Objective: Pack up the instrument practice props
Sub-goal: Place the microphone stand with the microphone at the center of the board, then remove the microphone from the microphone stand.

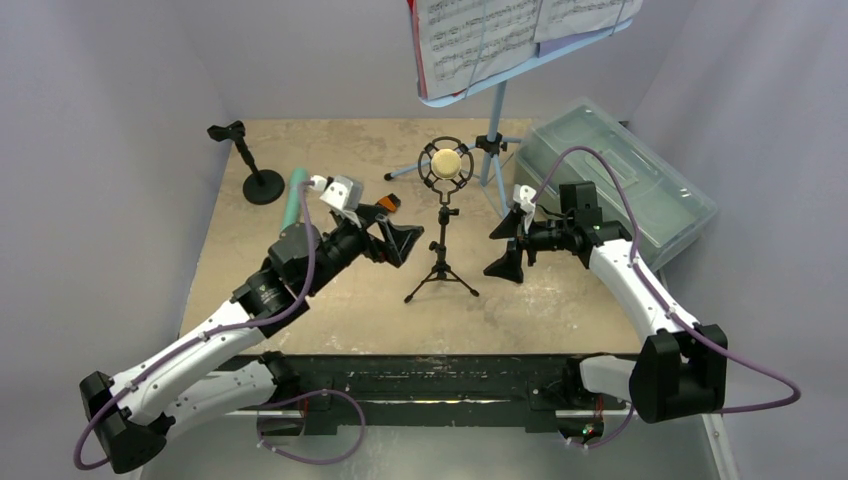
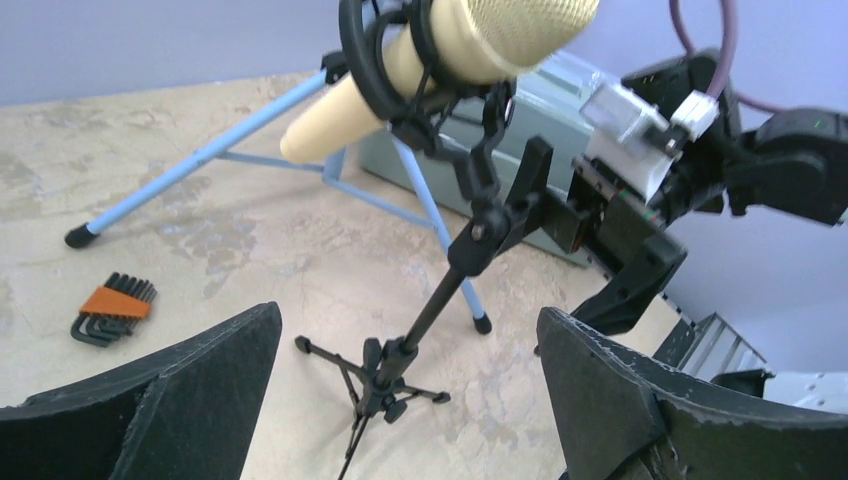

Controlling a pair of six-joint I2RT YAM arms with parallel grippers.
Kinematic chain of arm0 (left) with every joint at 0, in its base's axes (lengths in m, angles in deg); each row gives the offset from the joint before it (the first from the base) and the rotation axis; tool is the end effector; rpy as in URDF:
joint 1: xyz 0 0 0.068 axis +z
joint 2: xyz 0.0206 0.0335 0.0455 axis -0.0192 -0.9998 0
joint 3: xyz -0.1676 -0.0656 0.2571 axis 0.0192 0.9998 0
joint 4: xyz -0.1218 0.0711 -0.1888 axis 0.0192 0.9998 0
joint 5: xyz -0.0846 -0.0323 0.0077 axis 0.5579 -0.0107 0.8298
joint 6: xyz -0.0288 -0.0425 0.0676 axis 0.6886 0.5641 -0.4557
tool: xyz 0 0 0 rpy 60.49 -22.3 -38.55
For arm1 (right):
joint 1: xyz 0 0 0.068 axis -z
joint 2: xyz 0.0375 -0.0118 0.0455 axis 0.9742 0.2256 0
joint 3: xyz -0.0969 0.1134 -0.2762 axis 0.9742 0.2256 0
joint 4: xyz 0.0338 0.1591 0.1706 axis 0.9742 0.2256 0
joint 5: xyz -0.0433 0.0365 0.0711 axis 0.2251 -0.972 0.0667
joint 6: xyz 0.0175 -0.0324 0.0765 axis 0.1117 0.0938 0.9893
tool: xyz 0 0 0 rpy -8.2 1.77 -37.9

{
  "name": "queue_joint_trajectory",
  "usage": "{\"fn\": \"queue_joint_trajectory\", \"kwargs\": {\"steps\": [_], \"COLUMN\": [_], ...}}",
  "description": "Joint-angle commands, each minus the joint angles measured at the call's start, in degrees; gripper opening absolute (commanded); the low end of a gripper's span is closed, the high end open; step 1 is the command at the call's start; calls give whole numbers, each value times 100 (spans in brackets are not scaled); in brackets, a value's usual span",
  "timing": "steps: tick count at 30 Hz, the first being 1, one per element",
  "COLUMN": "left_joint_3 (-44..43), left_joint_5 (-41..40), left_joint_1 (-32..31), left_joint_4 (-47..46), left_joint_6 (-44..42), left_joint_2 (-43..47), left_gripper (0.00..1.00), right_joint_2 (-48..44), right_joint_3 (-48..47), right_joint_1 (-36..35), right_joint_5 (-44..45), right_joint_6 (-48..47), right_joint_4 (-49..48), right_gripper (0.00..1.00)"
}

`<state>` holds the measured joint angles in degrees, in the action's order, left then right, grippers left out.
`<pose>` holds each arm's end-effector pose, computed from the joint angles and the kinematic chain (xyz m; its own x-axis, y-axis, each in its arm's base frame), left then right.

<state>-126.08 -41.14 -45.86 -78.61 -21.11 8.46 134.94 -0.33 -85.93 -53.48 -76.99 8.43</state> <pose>0.1330 -0.1313 0.3860 -0.2593 -0.2787 -0.9247 0.6038 0.7005 -0.3804 0.2020 0.0978 0.3039 -0.2030 -0.3317 -0.9213 -0.9630 0.2378 0.1266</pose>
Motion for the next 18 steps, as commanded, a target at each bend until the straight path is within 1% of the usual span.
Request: {"fn": "queue_joint_trajectory", "kwargs": {"steps": [1,7,11,13,18], "left_joint_3": [-757,-1340,-1774,-1922,-1967], "left_joint_5": [-283,-245,159,355,858], "left_joint_1": [-15,-18,-18,-15,-15], "left_joint_4": [816,1236,1385,1373,1127], "left_joint_6": [66,-418,-990,-1356,-2713], "left_joint_2": [-116,-205,-339,-392,-405], "left_gripper": [100,99,98,98,98], "right_joint_2": [-5,21,38,46,47], "right_joint_3": [-204,-204,-204,-204,-204], "right_joint_1": [10,10,10,10,10], "right_joint_5": [39,44,48,48,70], "right_joint_6": [-102,-111,-120,-120,-120], "right_joint_4": [34,39,43,43,43], "right_gripper": [99,99,99,99,99]}}
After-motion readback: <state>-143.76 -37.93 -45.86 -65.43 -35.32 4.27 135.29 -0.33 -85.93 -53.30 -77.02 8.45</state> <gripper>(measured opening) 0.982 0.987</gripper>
